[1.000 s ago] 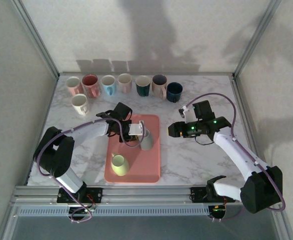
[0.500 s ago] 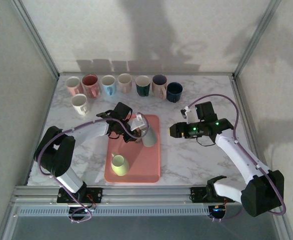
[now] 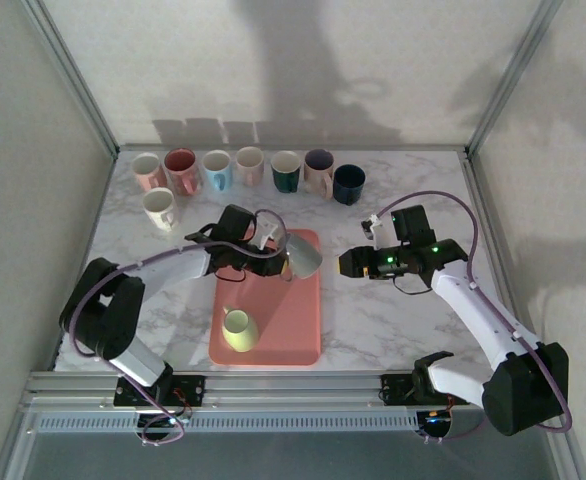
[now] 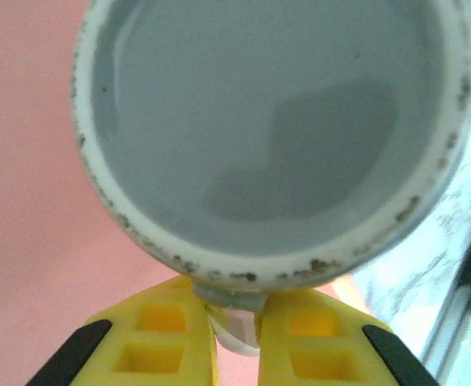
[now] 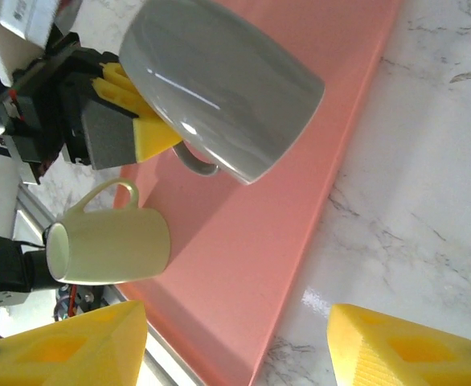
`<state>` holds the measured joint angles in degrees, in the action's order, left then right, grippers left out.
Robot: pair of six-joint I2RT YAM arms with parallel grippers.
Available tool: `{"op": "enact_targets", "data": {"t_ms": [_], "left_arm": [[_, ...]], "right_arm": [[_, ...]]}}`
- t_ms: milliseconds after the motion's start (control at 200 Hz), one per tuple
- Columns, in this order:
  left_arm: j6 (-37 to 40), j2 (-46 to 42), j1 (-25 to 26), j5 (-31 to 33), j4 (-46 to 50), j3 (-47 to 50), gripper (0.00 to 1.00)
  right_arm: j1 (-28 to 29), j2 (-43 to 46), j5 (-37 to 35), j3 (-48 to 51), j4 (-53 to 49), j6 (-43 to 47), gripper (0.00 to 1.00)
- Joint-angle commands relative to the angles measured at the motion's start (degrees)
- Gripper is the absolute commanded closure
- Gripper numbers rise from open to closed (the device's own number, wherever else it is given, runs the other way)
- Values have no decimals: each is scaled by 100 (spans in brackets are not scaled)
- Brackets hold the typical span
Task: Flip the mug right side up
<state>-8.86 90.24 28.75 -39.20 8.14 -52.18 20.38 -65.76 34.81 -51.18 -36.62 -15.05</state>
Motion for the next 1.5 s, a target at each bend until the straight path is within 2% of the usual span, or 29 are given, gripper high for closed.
{"op": "enact_targets", "data": {"t_ms": [0, 110, 406, 711, 851, 956, 1071, 1272, 1492], "left_arm": [[-1264, -621, -28, -191, -1062, 30, 100], [-1889, -1080, -44, 110, -1422, 215, 100], [-3302, -1741, -80, -12, -2193, 528, 100], [-3611, -2031, -72, 118, -2113, 343, 100], [-3909, -2027, -55, 101, -2237, 390, 100], [-4143, -2087, -19, 157, -2435, 446, 100], [-4248, -2132, 13, 209, -2500, 446, 100], [-4398, -2089, 40, 194, -2589, 424, 100], [-4455, -2061, 60, 194, -2668, 391, 100]], "right_arm": [[-34, 69, 330, 62, 158, -125, 38], [-39, 66, 526, 114, 335, -276, 38], [-39, 12, 1327, 258, 1108, -949, 38], [-43, 155, 1834, 457, 1944, -1541, 39], [-33, 223, 2004, 746, 3027, -2381, 40], [-13, 271, 1976, 1060, 4110, -3218, 40], [62, 266, 1784, 1255, 4794, -3761, 40], [430, 22, 1391, 1444, 5952, -4483, 41], [889, -451, 999, 1426, 6847, -4875, 43]]}}
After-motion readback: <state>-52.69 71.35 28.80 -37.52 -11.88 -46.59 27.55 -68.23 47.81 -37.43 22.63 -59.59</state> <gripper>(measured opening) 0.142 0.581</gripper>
